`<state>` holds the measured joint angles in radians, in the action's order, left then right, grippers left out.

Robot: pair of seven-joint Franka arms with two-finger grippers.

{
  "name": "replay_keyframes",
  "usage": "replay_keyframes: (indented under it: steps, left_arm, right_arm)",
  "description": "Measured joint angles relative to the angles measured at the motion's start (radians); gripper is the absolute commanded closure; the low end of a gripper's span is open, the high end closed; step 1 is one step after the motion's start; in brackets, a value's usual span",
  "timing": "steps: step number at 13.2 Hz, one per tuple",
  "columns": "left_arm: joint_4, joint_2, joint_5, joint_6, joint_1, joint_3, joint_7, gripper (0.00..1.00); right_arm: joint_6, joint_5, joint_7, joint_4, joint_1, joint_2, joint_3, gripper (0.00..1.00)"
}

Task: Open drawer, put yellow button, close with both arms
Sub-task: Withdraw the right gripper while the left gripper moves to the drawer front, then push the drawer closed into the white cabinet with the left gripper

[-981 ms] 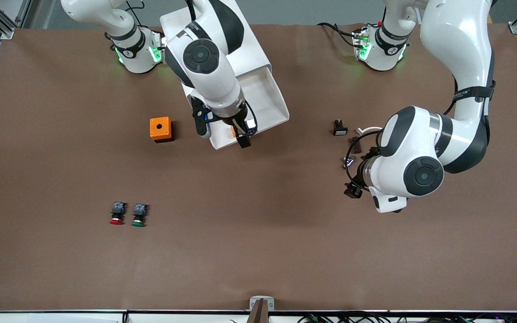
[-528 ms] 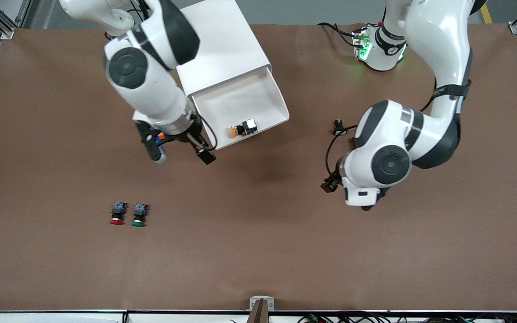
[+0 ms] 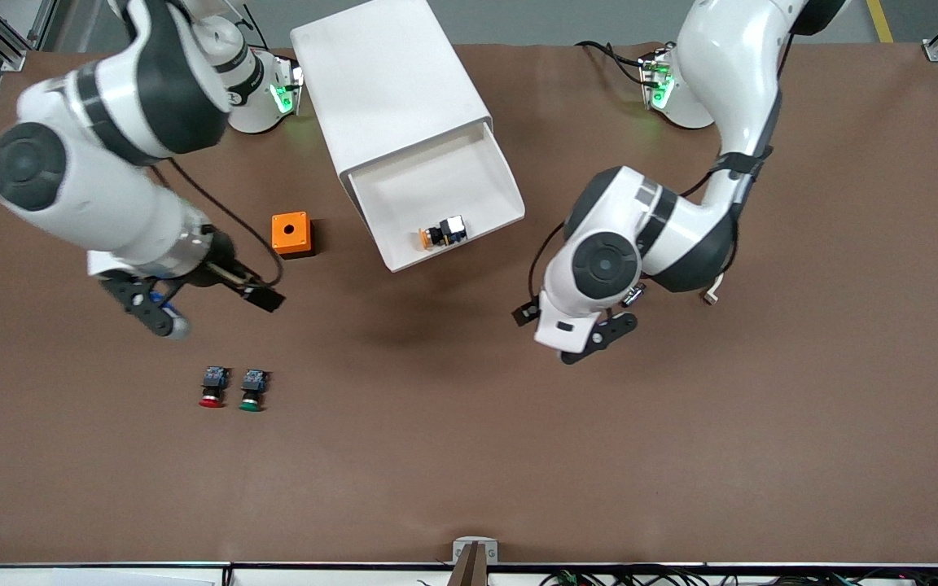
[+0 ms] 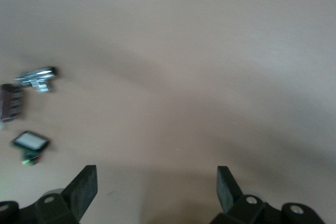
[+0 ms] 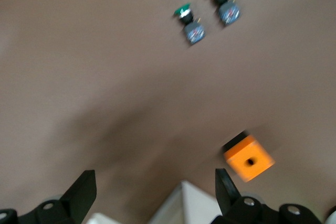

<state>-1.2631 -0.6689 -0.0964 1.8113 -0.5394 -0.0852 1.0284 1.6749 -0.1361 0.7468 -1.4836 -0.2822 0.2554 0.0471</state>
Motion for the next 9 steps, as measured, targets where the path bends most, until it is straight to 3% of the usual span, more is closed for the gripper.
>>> replay_keyframes:
  steps: [9]
  left_arm:
    - [0.000, -0.008, 0.058, 0.062, -0.150, -0.020, 0.063, 0.00]
  right_arm:
    - [-0.066, 0.058, -0.626, 0.001, 0.277, -0.136, 0.001, 0.00]
